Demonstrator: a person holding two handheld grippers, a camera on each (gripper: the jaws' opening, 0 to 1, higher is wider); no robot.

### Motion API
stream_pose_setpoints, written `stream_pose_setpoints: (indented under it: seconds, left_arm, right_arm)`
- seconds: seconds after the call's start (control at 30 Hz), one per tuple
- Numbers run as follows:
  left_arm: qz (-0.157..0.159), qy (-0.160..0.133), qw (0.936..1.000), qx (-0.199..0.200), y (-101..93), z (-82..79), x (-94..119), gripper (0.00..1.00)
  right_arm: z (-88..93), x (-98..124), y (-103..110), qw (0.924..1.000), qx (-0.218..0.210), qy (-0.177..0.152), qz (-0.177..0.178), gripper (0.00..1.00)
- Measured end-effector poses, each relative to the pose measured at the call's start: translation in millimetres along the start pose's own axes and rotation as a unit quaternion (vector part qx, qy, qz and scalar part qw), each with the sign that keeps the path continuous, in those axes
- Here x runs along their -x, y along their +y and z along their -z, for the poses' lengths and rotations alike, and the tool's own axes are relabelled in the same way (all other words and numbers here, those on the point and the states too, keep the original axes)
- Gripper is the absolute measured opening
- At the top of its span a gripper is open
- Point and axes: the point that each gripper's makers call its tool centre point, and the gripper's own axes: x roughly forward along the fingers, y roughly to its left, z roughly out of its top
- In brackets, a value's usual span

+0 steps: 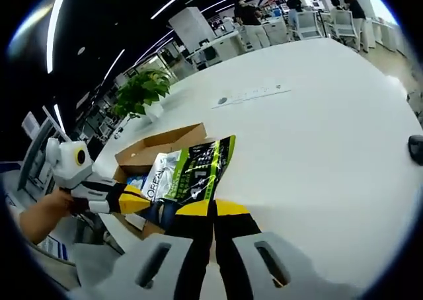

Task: Operate the shoe box by opening the lid, removing the specified soft item, and placing it in the target area until the item is outside and the box remains undamaged.

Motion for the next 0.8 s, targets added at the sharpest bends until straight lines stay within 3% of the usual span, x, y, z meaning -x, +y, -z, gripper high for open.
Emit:
stream_pose_setpoints:
  seconds: [0.3,0.57,0.8]
  left_arm:
    - [-0.001,0.024,0.9996,-0.012,2.8,-5.5,-18.1,0.00]
    - [-0.011,0.053,0.9982,-0.026,9.8,-3.7,-32.5,0.00]
    - [-0.023,0.098,0.9921,-0.074,13.1,-1.9,-47.1,0.01]
  right_arm:
    - [10.8,-12.9,-21.2,0.9996,0.001,0.019,0.022,0.00]
    - [8.4,-24.5,-32.3,0.9993,0.004,0.025,0.027,0.00]
    - [7.0,-38.4,-46.2,0.9981,0.026,0.038,0.042,0.00]
